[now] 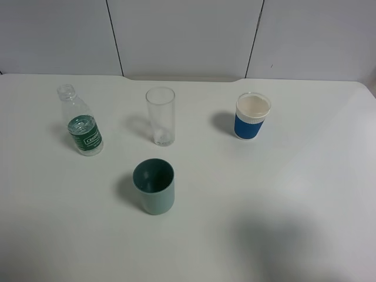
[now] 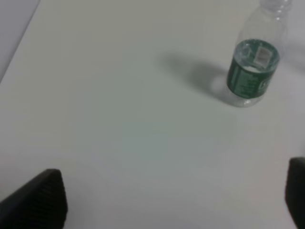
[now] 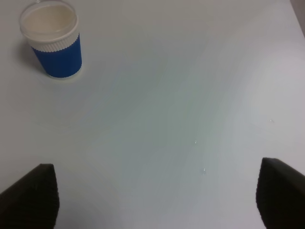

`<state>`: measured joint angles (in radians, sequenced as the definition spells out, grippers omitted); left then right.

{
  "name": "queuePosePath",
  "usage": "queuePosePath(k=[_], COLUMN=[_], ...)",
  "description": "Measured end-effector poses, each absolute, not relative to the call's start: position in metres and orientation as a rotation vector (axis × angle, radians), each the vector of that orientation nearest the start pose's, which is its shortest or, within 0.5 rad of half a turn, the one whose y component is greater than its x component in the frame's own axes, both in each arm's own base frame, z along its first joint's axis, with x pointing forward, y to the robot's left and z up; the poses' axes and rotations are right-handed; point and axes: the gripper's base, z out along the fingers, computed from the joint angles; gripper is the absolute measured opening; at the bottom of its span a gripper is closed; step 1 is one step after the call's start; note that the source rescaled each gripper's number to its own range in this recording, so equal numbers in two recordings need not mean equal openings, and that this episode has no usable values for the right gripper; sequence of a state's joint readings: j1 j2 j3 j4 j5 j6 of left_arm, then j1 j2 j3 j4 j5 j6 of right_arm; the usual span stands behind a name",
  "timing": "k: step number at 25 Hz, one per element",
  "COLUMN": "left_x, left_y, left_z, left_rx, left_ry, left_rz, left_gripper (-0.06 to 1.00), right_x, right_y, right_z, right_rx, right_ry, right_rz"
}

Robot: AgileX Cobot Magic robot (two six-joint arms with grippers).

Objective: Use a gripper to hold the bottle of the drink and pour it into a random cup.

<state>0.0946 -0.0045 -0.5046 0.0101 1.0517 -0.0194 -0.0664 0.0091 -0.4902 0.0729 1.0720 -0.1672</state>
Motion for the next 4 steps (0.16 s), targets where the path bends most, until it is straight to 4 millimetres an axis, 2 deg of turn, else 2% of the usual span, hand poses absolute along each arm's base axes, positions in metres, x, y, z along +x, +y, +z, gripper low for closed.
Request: queuePosePath(k=[4], left_x=[-0.0058], left_y=[0.0003], left_z=[0.2793], left_rx=[-0.116], left_ry=[2.023], left_rz=[0.06], left_gripper=[0.89], right_x=[-0.0026], right_y=[0.006], right_z=[0.2738], right_rx=[-0.108], right_ry=[2.07], right_rz=[-0.056])
